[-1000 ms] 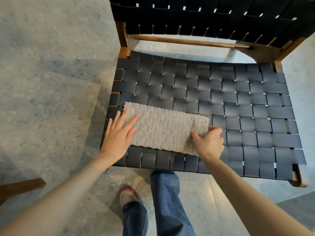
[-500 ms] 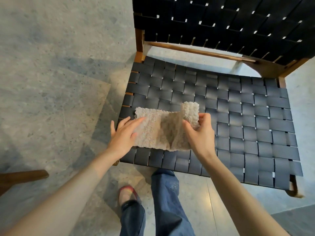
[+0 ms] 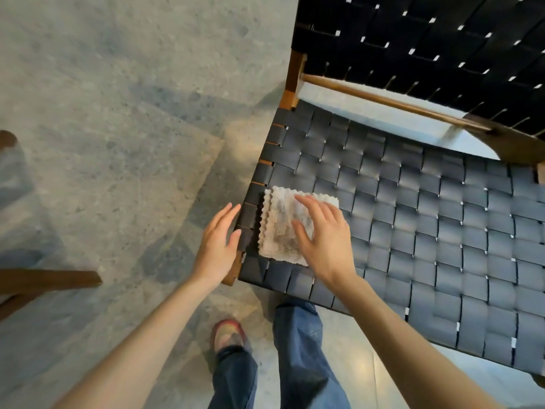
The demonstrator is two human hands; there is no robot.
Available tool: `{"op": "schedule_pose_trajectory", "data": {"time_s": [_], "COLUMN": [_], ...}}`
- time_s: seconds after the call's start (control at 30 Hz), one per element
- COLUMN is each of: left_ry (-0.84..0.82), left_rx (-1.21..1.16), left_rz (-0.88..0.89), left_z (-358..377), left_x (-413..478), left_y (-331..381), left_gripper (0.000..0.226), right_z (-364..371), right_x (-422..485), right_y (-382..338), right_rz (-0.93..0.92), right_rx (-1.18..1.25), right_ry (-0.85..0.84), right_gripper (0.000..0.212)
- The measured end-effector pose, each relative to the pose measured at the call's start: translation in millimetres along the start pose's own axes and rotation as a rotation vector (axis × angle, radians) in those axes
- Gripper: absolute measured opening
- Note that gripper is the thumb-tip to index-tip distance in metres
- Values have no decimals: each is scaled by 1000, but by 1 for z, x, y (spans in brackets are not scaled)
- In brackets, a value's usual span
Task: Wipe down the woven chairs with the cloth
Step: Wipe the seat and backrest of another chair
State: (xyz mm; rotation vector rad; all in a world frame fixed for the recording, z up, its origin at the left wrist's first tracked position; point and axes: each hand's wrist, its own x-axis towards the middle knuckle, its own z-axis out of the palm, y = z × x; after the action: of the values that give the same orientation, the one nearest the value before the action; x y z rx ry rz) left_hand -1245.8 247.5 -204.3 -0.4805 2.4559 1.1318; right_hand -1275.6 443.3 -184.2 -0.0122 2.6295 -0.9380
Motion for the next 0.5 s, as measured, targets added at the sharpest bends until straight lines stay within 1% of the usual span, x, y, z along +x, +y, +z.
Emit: {"op": "schedule_pose_trajectory", "data": {"time_s": [0.03,0.1,0.13,0.17,0.33,0.43,0.5], "left_ry": [0,8,13,14,-1,27,54], "left_rx": [-10,-32,-39,-42,-80,-146,-175], "left_rz": [2,4,13,26,93,80,93], "left_z": [1,3,5,7,13,10,10], "left_x": [3,10,14,19,46,67,83], "left_y": [0,0,1,1,1,0,1], "left_gripper": [48,46,46,45,44,44,44], "right_z": [2,15,25,34,68,78,78], "right_x": [2,3,3,3,8,29,57], "right_y": [5,13,15,17,17,20,24], "right_rz": [-11,-7,-8,-10,-3,9,12], "right_rx": [-111,-237,-261,-278,-427,-406,-382], "right_ry": [-86,-293,-347,-349,-175,-49,0], "right_gripper": [50,59,61,63,73,68,64]}}
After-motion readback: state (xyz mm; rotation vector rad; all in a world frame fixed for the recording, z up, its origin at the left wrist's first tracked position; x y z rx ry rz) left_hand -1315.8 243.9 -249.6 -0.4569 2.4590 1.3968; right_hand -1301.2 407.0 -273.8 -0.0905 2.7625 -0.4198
